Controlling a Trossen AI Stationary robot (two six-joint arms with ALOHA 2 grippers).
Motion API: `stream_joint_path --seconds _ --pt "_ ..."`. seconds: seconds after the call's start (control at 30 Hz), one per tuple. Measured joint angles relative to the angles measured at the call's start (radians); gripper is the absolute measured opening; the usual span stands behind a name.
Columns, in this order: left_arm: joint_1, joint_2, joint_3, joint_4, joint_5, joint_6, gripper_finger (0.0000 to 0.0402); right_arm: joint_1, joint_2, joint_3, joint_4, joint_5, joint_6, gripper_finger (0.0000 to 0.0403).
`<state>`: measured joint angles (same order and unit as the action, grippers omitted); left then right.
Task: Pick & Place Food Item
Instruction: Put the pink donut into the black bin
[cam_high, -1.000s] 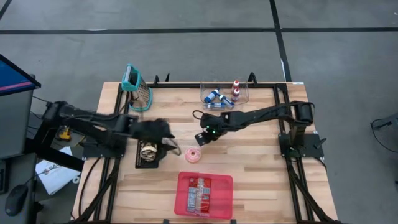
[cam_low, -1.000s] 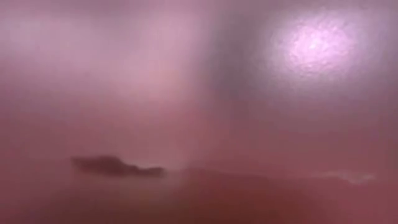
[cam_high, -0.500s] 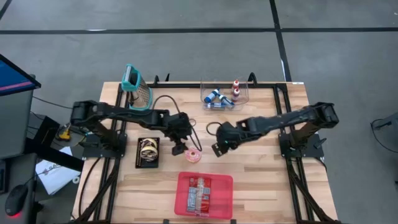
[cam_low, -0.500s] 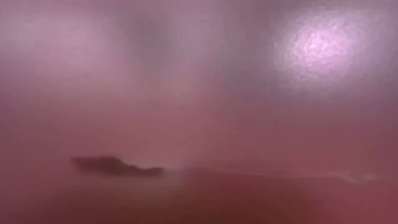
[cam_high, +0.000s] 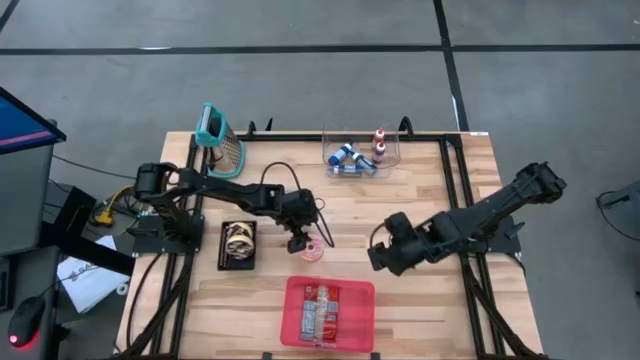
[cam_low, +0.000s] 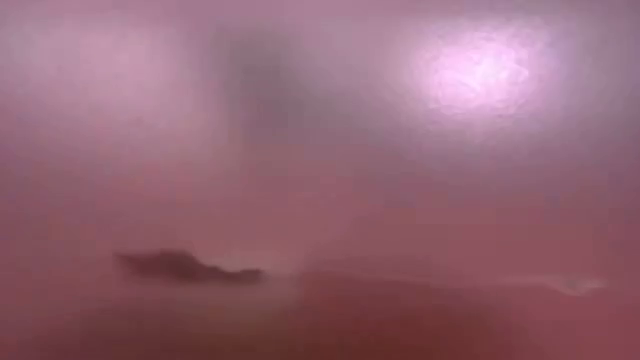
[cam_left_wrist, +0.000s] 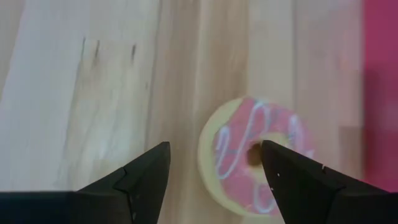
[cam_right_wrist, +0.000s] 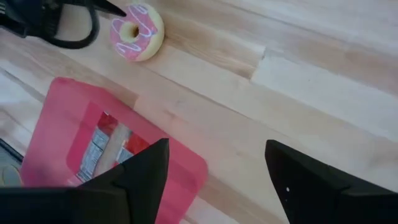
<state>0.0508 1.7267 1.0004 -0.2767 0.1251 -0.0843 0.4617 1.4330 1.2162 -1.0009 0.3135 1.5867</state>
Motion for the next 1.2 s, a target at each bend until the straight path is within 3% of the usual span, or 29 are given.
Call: stream_joint_path --seconds 0.53,1.2 --pt "-0.056 0.011 -0.014 0.009 -0.039 0.021 0.0246 0.167 0.0 0.0 -0.036 0.105 0.24 0.0258" --pt "-0.068 0.1 -0.014 0.081 -0.083 -0.007 0.024 0.187 0.001 0.0 -0.008 0.126 0.256 0.0258"
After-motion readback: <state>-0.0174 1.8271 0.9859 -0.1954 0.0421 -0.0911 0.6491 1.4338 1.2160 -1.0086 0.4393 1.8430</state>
